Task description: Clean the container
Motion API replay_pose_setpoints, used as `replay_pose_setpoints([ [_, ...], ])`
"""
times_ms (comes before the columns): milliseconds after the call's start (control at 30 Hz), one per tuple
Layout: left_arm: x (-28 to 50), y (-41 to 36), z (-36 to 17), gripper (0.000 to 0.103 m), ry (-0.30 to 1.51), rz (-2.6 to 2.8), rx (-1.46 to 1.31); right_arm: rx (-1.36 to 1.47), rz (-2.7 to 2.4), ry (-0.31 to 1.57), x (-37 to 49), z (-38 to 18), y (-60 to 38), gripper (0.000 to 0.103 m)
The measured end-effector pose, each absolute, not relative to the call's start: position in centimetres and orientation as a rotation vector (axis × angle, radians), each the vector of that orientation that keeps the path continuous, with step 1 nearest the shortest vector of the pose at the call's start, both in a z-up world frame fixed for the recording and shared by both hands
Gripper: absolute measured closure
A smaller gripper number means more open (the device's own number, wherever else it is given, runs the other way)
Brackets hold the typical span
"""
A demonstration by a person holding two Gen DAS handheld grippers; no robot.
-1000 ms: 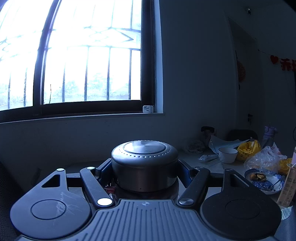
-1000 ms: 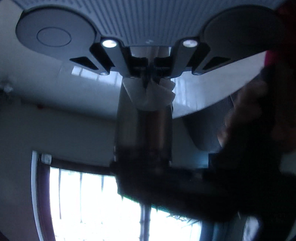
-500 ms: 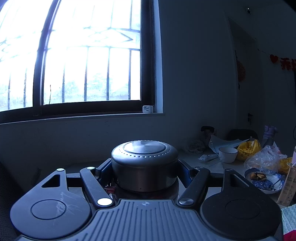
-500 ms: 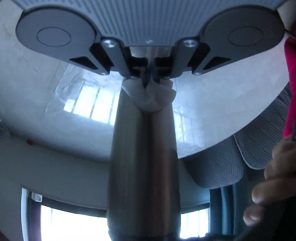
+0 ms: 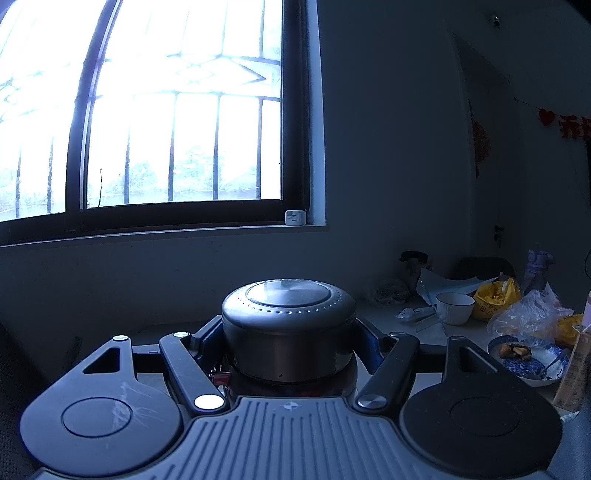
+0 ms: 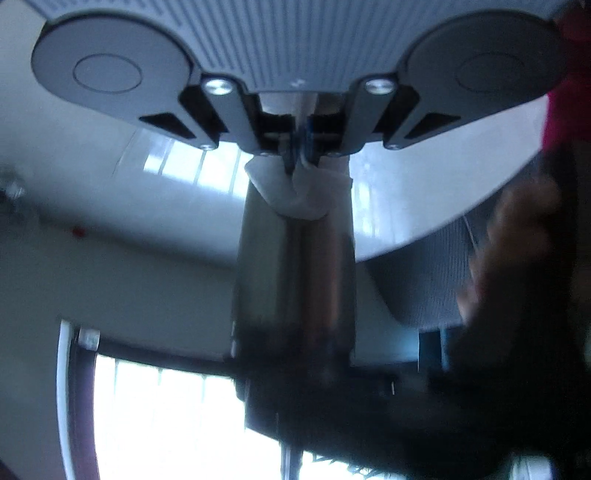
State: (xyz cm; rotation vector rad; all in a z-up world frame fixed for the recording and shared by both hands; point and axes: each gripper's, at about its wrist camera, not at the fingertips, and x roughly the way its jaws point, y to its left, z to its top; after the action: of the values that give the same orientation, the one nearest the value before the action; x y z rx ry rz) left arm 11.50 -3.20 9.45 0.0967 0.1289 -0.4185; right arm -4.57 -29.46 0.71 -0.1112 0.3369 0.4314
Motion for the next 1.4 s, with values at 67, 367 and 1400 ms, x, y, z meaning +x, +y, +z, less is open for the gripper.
replay_pose_setpoints([
  [67,11.5,-3.2,9.4,0.031,0.129,-0.417,0.095,-0.107,0.43,0.298,-5.0,1.7,-29.7,0.099],
  [367,11.5,-3.1,9.4,0.032,0.129,-0.419,0.095,-0.075,0.427,0.183,-5.7,3.9,-30.0,0.099],
  [1400,11.6,-3.2,9.4,0.031,0.126,-0.423,0.102,-0.121,0.454,0.536,-2.2,-5.3,-28.2,0.099],
])
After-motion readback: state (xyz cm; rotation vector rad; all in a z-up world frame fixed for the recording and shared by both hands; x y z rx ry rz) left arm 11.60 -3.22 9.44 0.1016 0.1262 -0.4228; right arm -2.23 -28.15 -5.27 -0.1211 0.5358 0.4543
